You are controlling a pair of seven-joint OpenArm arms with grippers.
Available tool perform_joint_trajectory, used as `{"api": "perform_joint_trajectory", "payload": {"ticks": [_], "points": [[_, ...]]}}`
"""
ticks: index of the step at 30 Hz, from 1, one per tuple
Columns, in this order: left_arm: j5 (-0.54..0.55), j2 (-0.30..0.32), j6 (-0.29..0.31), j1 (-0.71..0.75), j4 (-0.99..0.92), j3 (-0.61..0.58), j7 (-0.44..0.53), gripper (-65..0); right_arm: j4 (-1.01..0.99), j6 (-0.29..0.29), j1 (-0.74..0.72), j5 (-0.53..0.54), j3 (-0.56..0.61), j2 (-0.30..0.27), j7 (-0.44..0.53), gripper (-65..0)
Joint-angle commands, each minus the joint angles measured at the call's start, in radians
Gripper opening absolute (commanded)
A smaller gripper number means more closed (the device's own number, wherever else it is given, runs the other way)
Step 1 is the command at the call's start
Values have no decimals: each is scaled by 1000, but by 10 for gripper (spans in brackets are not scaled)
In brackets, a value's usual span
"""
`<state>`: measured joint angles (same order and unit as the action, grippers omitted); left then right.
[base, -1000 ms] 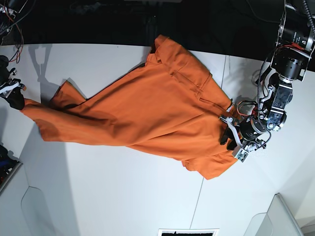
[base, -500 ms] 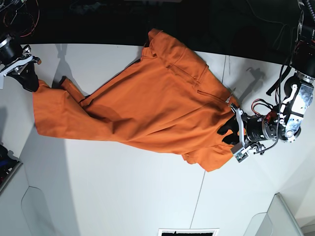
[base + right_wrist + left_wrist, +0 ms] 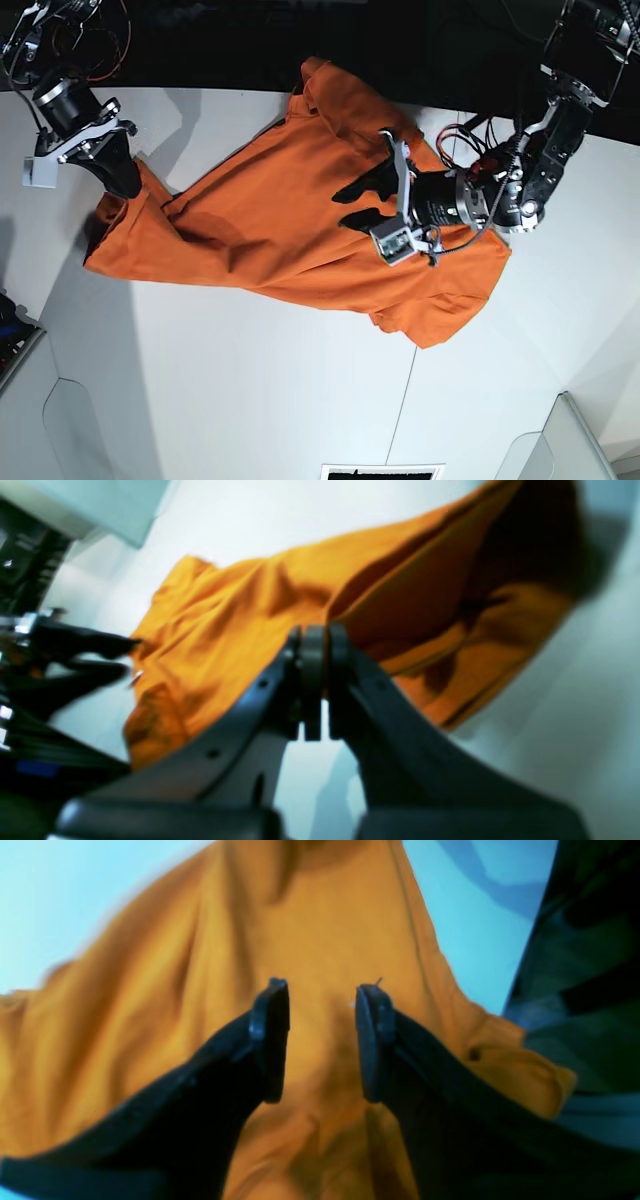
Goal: Layout the t-shirt on the table in an organized manner, then fold the t-shirt properly
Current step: 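Release the shirt and move the left gripper toward the collar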
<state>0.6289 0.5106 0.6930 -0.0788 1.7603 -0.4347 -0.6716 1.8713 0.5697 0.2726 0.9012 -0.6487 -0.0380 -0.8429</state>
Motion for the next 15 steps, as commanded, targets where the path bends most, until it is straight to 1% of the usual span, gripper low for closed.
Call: {"api": "perform_joint_trajectory", "payload": {"ticks": [1, 3, 5, 9, 12, 13, 15], "points": [[-1, -22, 5, -14, 8, 8, 27, -350, 19, 14, -5, 27, 7, -6, 19, -650], [-17, -55, 5, -12, -6, 8, 35, -335, 23, 16, 3, 27, 26, 3, 11, -650], [-18, -71, 5, -11, -13, 8, 36, -335, 33, 21, 27, 27, 40, 8, 6, -650], [-18, -72, 5, -1, -13, 8, 38, -335, 71, 21, 102, 28, 50, 19, 5, -650], [-15, -73, 5, -2, -14, 8, 39, -335, 81, 21, 116, -10, 46, 19, 18, -650], [-11, -73, 5, 1, -14, 8, 39, -335, 81, 21, 116, -29, 46, 19, 31, -590], [-9, -72, 5, 9, -14, 8, 38, -335, 81, 21, 116, -49, 46, 17, 44, -437]]}}
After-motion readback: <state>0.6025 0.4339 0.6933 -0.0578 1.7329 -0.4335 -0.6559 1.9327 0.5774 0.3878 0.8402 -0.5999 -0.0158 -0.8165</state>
